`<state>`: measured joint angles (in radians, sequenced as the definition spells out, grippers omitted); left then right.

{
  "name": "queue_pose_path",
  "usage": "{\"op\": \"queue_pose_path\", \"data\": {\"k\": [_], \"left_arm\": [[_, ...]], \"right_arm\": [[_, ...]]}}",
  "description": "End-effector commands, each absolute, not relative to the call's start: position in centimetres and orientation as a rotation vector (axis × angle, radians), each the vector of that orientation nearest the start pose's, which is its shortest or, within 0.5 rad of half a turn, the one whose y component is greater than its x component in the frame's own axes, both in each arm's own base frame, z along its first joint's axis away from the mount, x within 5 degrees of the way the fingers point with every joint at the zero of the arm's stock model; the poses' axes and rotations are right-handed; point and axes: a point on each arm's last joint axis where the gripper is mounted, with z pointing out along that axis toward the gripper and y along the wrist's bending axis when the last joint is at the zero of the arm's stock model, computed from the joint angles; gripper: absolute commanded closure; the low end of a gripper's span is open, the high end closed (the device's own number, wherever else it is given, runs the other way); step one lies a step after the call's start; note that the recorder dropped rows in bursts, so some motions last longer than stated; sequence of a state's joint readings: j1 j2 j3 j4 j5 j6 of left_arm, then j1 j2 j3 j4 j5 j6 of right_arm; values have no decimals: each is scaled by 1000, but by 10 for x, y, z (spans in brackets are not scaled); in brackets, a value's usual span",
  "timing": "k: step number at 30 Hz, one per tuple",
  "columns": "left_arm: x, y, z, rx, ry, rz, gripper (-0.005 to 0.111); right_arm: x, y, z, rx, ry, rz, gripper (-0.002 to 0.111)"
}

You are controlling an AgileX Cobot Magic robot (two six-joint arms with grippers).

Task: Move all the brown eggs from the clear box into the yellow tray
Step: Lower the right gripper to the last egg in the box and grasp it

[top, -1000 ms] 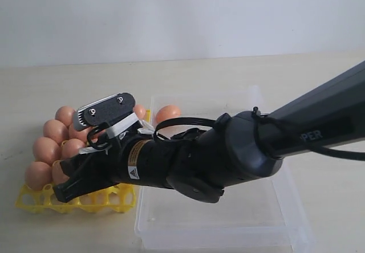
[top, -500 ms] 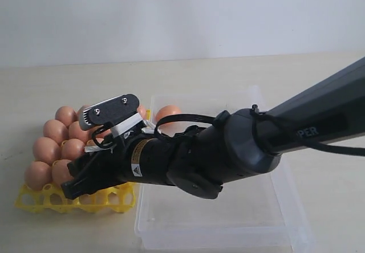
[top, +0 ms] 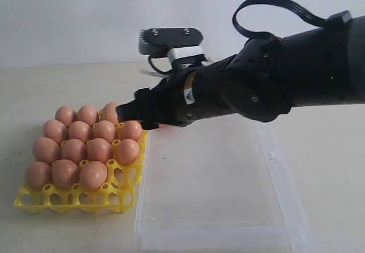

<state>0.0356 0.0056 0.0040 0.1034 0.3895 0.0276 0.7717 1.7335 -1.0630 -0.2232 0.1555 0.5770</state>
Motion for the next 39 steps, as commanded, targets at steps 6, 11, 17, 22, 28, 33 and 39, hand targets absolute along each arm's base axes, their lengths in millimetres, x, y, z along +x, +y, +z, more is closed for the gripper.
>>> {"op": "queue_pose_path", "data": {"k": [6,11,17,22,28,33,39], "left_arm": [[52,5,179,55,1863,137,107],[52,5,179,55,1863,137,107],[52,5,179,55,1863,137,107],[52,5,179,55,1863,137,107],[52,5,179,55,1863,137,107],[52,5,179,55,1863,137,107],[52,5,179,55,1863,137,107]], "right_arm": [[335,206,174,91,2342,611,51],[353,214,153,134,2364,610,51],[367,223,148,131,2389,593,51],[376,229,149,132,2403,584,51],[375,240,141,171,2460,596,51],[374,246,135,177,2464,613,51],[374,246,130,181,2466,612,51]]}}
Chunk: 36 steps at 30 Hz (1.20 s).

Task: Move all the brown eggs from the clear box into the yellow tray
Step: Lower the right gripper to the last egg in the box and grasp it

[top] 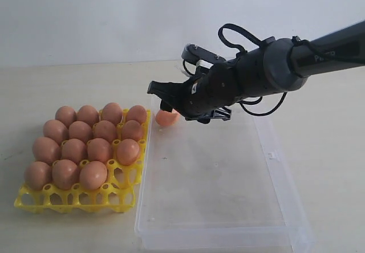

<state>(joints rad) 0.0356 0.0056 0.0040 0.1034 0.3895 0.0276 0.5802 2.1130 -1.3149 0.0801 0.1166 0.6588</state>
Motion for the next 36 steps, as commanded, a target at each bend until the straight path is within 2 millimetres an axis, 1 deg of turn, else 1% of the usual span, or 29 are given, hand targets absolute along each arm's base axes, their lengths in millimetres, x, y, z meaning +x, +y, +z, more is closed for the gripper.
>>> {"op": "queue_pose_path", "data": {"k": [1,9,18,30,32,34,35,36], "left_arm": [[52,5,179,55,1863,137,107],[52,5,179,55,1863,137,107],[52,5,179,55,1863,137,107],[52,5,179,55,1863,137,107],[52,5,179,55,1863,137,107],[52,5,179,55,1863,137,107],[52,5,179,55,1863,137,107],[52,5,179,55,1863,137,107]], "right_arm": [[374,247,129,184,2467,612,51],[380,250,118,187,2470,610,51],[390,257,119,167,2466,607,51],[398,262,100,138,2495,578,51],[398,262,98,118,2496,570,54],[398,262,97,118,2498,569,62],[398,262,97,118,2501,567,69],[398,262,97,116,2505,564,79]]}}
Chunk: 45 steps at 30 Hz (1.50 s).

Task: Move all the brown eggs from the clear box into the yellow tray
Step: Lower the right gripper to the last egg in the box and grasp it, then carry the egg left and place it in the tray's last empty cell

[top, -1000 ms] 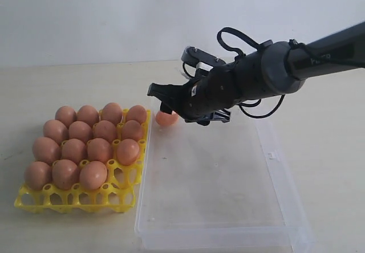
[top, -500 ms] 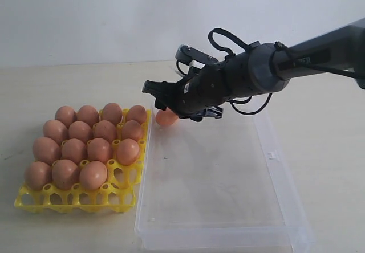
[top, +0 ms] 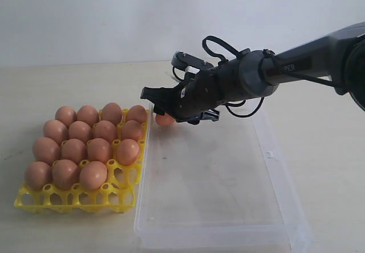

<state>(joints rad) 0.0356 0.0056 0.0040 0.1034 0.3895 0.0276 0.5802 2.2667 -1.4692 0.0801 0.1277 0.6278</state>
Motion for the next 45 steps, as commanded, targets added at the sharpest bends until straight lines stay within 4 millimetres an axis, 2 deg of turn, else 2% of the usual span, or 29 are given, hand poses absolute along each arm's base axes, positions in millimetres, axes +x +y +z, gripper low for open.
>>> {"op": "queue_pose_path", "data": {"k": [1,2,3,8,12,14,18,23,27,33,45], "left_arm": [[52,5,179,55,1863,137,107],[52,5,179,55,1863,137,107],[52,5,179,55,1863,137,107],[52,5,179,55,1863,137,107],[52,5,179,55,1863,137,107],[52,5,179,55,1863,137,107],[52,5,179,55,1863,137,107],[52,5,179,55,1863,137,107],[52,5,179,55,1863,137,107],[52,5,179,55,1863,137,107],[52,5,179,55,1863,137,107]], "right_arm": [[397,262,97,106,2510,557,90],[397,262,96,94,2517,549,102],[396,261,97,83,2523,542,108],[389,256,110,-8,2522,495,108],[372,244,131,-91,2407,519,108],[359,240,148,-238,2274,527,108],[318,241,178,-549,2052,499,108],[276,260,194,-783,1915,496,108],[252,283,189,-902,1880,526,108],[232,302,172,-1011,1891,541,108],[229,309,139,-1069,1948,522,108]]}}
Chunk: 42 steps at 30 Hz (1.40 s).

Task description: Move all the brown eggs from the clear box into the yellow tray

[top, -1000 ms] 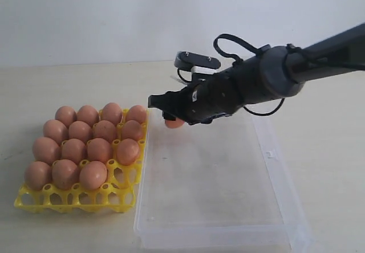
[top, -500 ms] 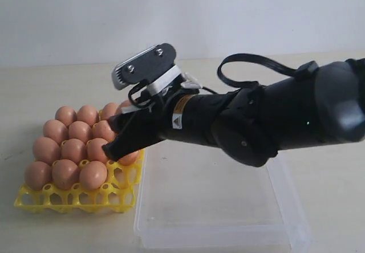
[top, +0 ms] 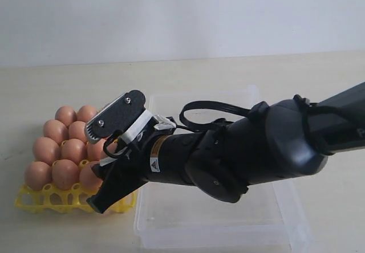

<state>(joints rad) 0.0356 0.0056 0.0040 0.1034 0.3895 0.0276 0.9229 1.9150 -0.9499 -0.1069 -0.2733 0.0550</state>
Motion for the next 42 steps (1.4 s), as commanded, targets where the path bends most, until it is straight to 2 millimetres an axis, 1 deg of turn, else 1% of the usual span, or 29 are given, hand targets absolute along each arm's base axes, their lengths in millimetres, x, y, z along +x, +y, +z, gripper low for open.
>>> {"op": "queue_pose_path", "data": {"k": [1,5,7,9,11,13,16,17,19,21,23,24,25,26,27,28,29,32,34,37,39,42], "left_arm": [[52,5,179,55,1863,137,107],[52,5,179,55,1863,137,107],[52,5,179,55,1863,137,107],[52,5,179,55,1863,137,107],[52,5,179,55,1863,137,107],[52,5,179,55,1863,137,107],[52,5,179,55,1863,137,107],[52,5,179,55,1863,137,107],[52,5,179,55,1863,137,107],[52,5,179,55,1863,137,107],[52,5,179,55,1863,137,107],[52,5,179,55,1863,137,107],[52,5,179,55,1863,137,107],[52,5,179,55,1863,137,107],[52,5,179,55,1863,137,107],[52,5,179,55,1863,137,107],[52,5,179,55,1863,137,107],[52,5,179,55,1863,137,107],[52,5,179,55,1863,137,107],[52,5,179,55,1863,137,107],[52,5,179,55,1863,137,107],[52,5,179,55,1863,137,107]], "right_arm": [[230,308,138,-1069,1948,520,108],[231,308,133,-1082,1951,505,107],[231,307,132,-1084,1960,500,102],[231,306,131,-1090,1966,494,93],[232,306,131,-1096,1966,487,81],[233,305,131,-1094,1967,486,66],[233,305,131,-1108,1957,478,49],[233,305,131,-1109,1960,477,45],[232,305,132,-1115,1957,472,43],[232,303,141,-1128,1942,462,44],[230,301,160,-1162,1886,437,46],[227,297,182,-1180,1826,420,53],[226,293,196,-1179,1796,413,58],[224,284,221,-1169,1765,396,71],[224,272,238,-1151,1769,377,87],[225,261,251,-1134,1783,355,101],[227,250,259,-1107,1807,335,108],[229,235,259,-1105,1906,290,108],[228,229,258,-1103,1919,279,108],[231,195,264,-967,1923,266,108],[232,171,274,-860,1902,252,108],[226,135,285,-732,1848,208,108]]}}
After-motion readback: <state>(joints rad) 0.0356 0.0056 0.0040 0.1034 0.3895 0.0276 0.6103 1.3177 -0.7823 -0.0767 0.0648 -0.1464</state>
